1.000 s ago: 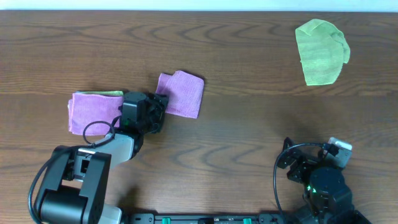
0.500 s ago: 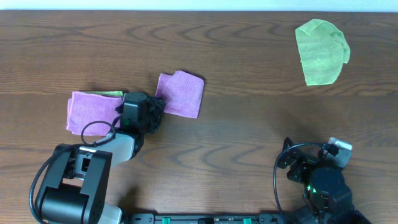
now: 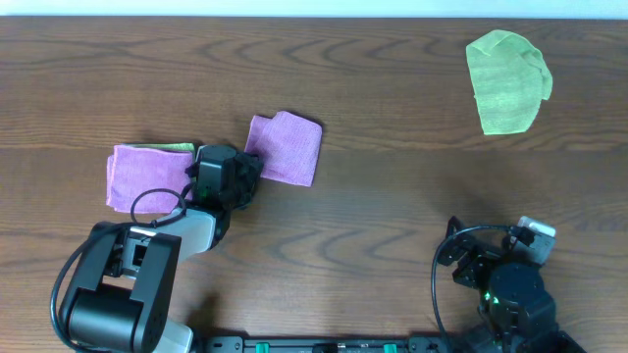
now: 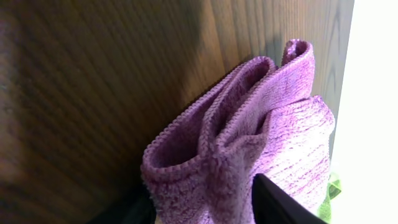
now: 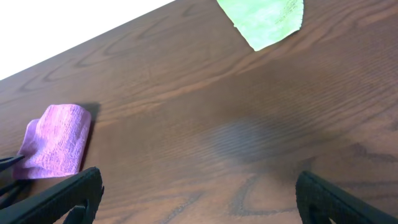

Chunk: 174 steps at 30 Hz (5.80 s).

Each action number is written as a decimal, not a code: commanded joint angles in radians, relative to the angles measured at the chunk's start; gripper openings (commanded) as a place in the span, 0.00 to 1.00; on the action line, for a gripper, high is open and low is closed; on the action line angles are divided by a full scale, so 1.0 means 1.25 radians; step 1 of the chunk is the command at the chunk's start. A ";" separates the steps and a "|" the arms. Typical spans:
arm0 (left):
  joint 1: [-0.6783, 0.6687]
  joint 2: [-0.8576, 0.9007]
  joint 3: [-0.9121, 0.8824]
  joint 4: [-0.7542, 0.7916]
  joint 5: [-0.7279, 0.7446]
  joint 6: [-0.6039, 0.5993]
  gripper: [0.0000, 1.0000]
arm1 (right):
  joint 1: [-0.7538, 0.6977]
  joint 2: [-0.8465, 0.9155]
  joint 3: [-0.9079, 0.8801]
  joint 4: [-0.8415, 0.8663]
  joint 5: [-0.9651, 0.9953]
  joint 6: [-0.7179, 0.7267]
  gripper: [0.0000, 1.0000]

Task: Fold the cloth

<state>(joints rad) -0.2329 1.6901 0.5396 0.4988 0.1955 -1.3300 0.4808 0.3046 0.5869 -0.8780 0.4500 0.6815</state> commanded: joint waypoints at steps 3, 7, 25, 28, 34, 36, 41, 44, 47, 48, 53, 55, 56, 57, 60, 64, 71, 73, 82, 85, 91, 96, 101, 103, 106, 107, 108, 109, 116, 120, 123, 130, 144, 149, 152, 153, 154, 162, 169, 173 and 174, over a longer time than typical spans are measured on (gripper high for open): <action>-0.003 0.032 -0.009 -0.019 -0.040 0.031 0.46 | -0.003 -0.004 -0.003 -0.002 0.014 0.010 0.99; -0.003 0.032 -0.009 -0.019 -0.047 0.042 0.44 | -0.003 -0.004 -0.003 -0.002 0.013 0.011 0.99; -0.003 0.032 -0.009 -0.018 -0.058 0.102 0.06 | -0.003 -0.004 -0.003 -0.002 0.014 0.011 0.99; -0.003 0.032 -0.009 0.012 -0.030 0.126 0.06 | -0.003 -0.004 -0.003 -0.002 0.013 0.011 0.99; 0.001 0.030 -0.003 0.069 0.071 0.155 0.06 | -0.003 -0.004 -0.003 -0.002 0.013 0.011 0.99; 0.004 0.025 -0.001 0.068 0.098 0.167 0.06 | -0.003 -0.004 -0.003 -0.002 0.014 0.011 0.99; 0.004 0.005 -0.001 0.065 0.124 0.167 0.06 | -0.003 -0.004 -0.003 -0.002 0.013 0.011 0.99; 0.004 -0.017 -0.001 0.060 0.125 0.167 0.06 | -0.003 -0.004 -0.003 -0.002 0.014 0.011 0.99; 0.004 -0.041 0.000 0.043 0.129 0.168 0.06 | -0.003 -0.004 -0.003 -0.002 0.013 0.011 0.99; 0.004 -0.051 0.000 0.032 0.129 0.169 0.06 | -0.003 -0.004 -0.003 -0.002 0.013 0.011 0.99; 0.005 -0.108 0.000 -0.034 0.128 0.195 0.06 | -0.003 -0.004 -0.003 -0.002 0.013 0.010 0.99; 0.008 -0.125 0.000 -0.062 0.128 0.197 0.06 | -0.003 -0.004 -0.003 -0.002 0.014 0.011 0.99; 0.010 -0.134 0.000 -0.074 0.128 0.200 0.06 | -0.003 -0.004 -0.003 -0.002 0.014 0.011 0.99; 0.010 -0.140 0.000 -0.082 0.128 0.203 0.06 | -0.003 -0.004 -0.003 -0.002 0.014 0.010 0.99; 0.015 -0.162 0.000 -0.112 0.128 0.209 0.06 | -0.003 -0.004 -0.003 -0.002 0.013 0.011 0.99; 0.020 -0.192 0.000 -0.137 0.128 0.221 0.06 | -0.003 -0.004 -0.003 -0.002 0.014 0.011 0.99; 0.026 -0.233 0.001 -0.170 0.131 0.228 0.06 | -0.003 -0.004 -0.003 -0.002 0.013 0.011 0.99; 0.031 -0.246 0.002 -0.180 0.131 0.237 0.06 | -0.003 -0.004 -0.003 -0.002 0.014 0.011 0.99; 0.077 -0.287 0.123 -0.407 0.125 0.368 0.06 | -0.003 -0.004 -0.003 -0.002 0.014 0.011 0.99; 0.095 -0.287 0.180 -0.475 0.113 0.412 0.06 | -0.003 -0.004 -0.003 -0.002 0.013 0.011 0.99; 0.148 -0.286 0.225 -0.498 0.111 0.437 0.06 | -0.003 -0.004 -0.003 -0.002 0.013 0.011 0.99; 0.197 -0.286 0.225 -0.497 0.120 0.452 0.06 | -0.003 -0.004 -0.003 -0.002 0.013 0.011 0.99; 0.245 -0.286 0.227 -0.465 0.146 0.457 0.06 | -0.003 -0.004 -0.003 -0.002 0.013 0.011 0.99; 0.259 -0.286 0.236 -0.459 0.153 0.458 0.06 | -0.003 -0.004 -0.003 -0.002 0.014 0.011 0.99; 0.273 -0.284 0.265 -0.459 0.153 0.473 0.05 | -0.003 -0.004 -0.003 -0.002 0.013 0.010 0.99; 0.275 -0.282 0.275 -0.460 0.153 0.479 0.05 | -0.003 -0.004 -0.003 -0.002 0.014 0.011 0.99; 0.277 -0.280 0.288 -0.461 0.153 0.482 0.06 | -0.003 -0.004 -0.003 -0.002 0.013 0.011 0.99; 0.277 -0.279 0.299 -0.461 0.153 0.489 0.06 | -0.003 -0.004 -0.003 -0.002 0.013 0.011 0.99; 0.277 -0.258 0.374 -0.484 0.159 0.499 0.05 | -0.003 -0.004 -0.003 -0.002 0.013 0.011 0.99; 0.281 -0.258 0.391 -0.510 0.169 0.504 0.05 | -0.003 -0.004 -0.003 -0.002 0.014 0.011 0.99; 0.299 -0.258 0.402 -0.528 0.196 0.509 0.06 | -0.003 -0.004 -0.003 -0.002 0.013 0.010 0.99; 0.369 -0.260 0.410 -0.544 0.295 0.508 0.06 | -0.003 -0.004 -0.003 -0.002 0.013 0.011 0.99; 0.403 -0.325 0.410 -0.587 0.326 0.515 0.06 | -0.003 -0.004 -0.003 -0.002 0.014 0.010 0.99; 0.419 -0.342 0.410 -0.616 0.327 0.519 0.06 | -0.003 -0.004 -0.003 -0.002 0.014 0.011 0.99; 0.428 -0.355 0.410 -0.630 0.326 0.526 0.06 | -0.003 -0.004 -0.003 -0.002 0.014 0.011 0.99; 0.430 -0.358 0.410 -0.632 0.326 0.526 0.06 | -0.003 -0.004 -0.003 -0.002 0.013 0.011 0.99; 0.434 -0.360 0.410 -0.637 0.326 0.526 0.06 | -0.003 -0.004 -0.003 -0.002 0.013 0.010 0.99; 0.440 -0.364 0.410 -0.709 0.298 0.565 0.06 | -0.003 -0.004 -0.003 -0.002 0.014 0.011 0.99; 0.443 -0.363 0.410 -0.720 0.253 0.587 0.06 | -0.003 -0.004 -0.003 -0.002 0.014 0.011 0.99; 0.443 -0.362 0.410 -0.722 0.230 0.587 0.06 | -0.003 -0.004 -0.003 -0.002 0.014 0.011 0.99; 0.443 -0.361 0.410 -0.724 0.227 0.589 0.06 | -0.003 -0.004 -0.003 -0.002 0.014 0.011 0.99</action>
<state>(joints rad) 0.3141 1.2472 1.0222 -0.3992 0.5148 -0.6220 0.4808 0.3046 0.5869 -0.8780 0.4500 0.6815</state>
